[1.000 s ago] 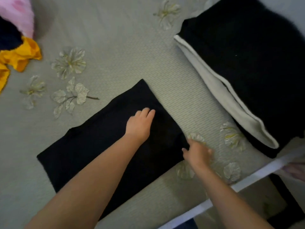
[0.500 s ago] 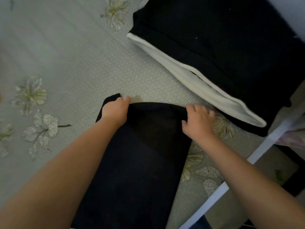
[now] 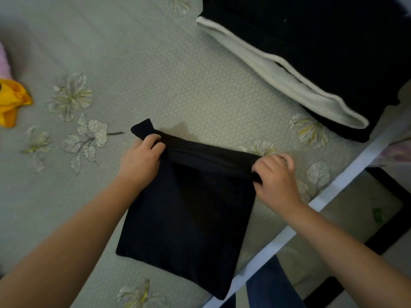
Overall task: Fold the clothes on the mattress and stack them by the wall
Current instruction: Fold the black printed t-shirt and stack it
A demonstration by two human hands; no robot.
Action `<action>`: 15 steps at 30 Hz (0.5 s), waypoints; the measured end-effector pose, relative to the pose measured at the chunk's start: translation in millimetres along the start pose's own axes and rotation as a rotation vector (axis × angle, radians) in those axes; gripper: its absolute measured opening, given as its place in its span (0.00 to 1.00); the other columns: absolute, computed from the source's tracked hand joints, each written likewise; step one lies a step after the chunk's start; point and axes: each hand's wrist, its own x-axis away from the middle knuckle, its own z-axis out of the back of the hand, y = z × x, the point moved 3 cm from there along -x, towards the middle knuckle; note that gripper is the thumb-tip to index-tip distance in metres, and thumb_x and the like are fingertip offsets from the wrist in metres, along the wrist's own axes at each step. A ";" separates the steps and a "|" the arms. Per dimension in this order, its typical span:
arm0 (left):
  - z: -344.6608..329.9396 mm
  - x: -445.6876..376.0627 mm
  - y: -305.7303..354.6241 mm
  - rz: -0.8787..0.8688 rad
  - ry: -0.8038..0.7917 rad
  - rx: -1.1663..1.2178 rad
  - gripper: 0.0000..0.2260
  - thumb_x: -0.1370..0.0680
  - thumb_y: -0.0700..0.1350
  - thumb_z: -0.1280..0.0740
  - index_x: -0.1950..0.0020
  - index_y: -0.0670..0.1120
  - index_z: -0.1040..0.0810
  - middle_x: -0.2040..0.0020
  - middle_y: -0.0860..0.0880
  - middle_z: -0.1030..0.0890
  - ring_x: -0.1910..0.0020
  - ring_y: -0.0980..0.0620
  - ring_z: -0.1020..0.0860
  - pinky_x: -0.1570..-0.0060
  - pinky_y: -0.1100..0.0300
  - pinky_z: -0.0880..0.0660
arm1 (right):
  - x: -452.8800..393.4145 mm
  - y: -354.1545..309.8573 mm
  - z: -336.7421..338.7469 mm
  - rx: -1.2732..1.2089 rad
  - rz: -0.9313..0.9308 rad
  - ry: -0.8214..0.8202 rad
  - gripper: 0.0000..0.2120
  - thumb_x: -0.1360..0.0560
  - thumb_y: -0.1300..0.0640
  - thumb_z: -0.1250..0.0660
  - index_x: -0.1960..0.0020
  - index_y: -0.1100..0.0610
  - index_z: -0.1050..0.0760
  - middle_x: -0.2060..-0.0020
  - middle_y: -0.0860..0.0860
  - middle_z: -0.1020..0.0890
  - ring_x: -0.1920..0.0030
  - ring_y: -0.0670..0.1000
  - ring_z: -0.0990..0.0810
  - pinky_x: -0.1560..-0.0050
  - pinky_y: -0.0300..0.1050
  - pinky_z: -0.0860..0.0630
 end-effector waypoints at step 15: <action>-79.8 212.3 -18.5 0.001 -0.010 0.232 0.13 0.39 0.25 0.28 0.56 0.32 0.19 0.49 0.34 0.20 0.61 0.35 0.19 0.76 0.48 0.23 | 197.3 -110.3 -71.4 0.205 -0.002 -0.135 0.20 0.59 0.74 0.25 0.71 0.60 0.24 0.72 0.53 0.23 0.68 0.54 0.20 0.50 0.66 0.27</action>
